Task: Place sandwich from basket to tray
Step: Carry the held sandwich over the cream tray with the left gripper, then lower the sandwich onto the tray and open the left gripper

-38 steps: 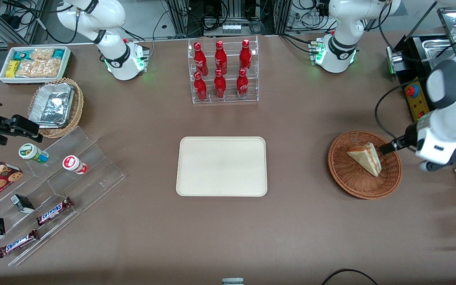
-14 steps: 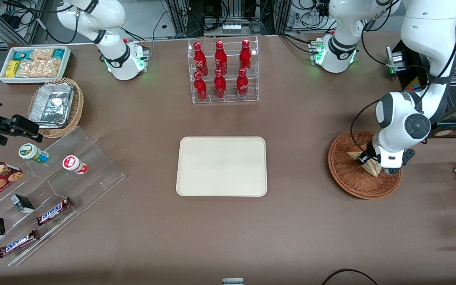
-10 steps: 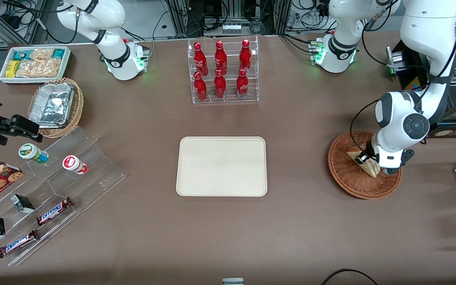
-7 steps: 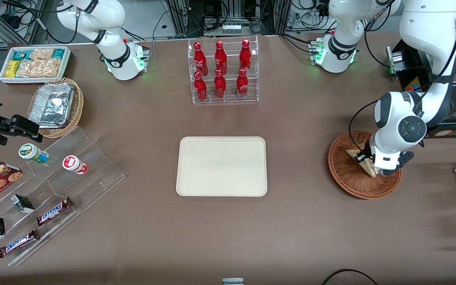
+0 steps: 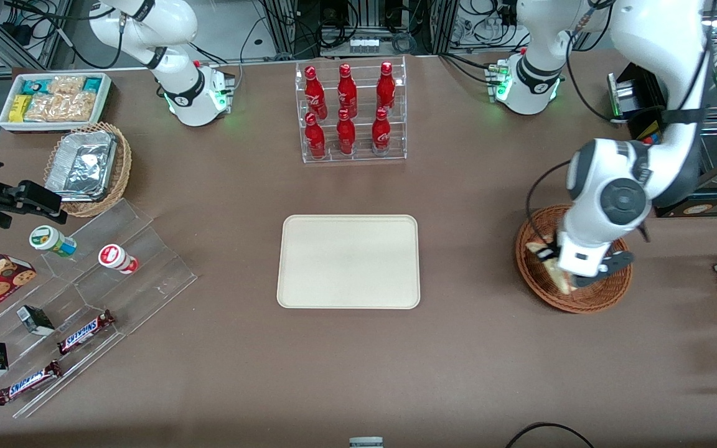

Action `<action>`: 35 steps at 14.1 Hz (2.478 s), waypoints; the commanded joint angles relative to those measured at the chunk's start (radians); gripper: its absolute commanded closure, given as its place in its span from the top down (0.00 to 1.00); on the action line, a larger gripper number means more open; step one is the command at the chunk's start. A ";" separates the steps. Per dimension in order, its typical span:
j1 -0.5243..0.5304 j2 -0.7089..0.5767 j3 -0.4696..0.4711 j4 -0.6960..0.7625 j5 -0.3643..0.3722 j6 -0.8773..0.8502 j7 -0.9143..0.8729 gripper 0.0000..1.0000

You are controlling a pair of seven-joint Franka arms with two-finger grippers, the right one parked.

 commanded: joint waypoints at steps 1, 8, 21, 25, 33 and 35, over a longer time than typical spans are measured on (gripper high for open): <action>-0.095 0.042 0.006 0.079 -0.027 -0.021 0.012 0.22; -0.339 0.266 -0.010 0.365 -0.092 -0.012 0.038 0.26; -0.403 0.457 -0.069 0.430 -0.093 0.111 0.102 0.30; -0.405 0.466 -0.068 0.433 -0.125 0.112 0.067 0.33; -0.403 0.460 -0.066 0.433 -0.116 0.142 0.015 0.88; -0.399 0.429 -0.060 0.421 -0.113 0.122 -0.009 1.00</action>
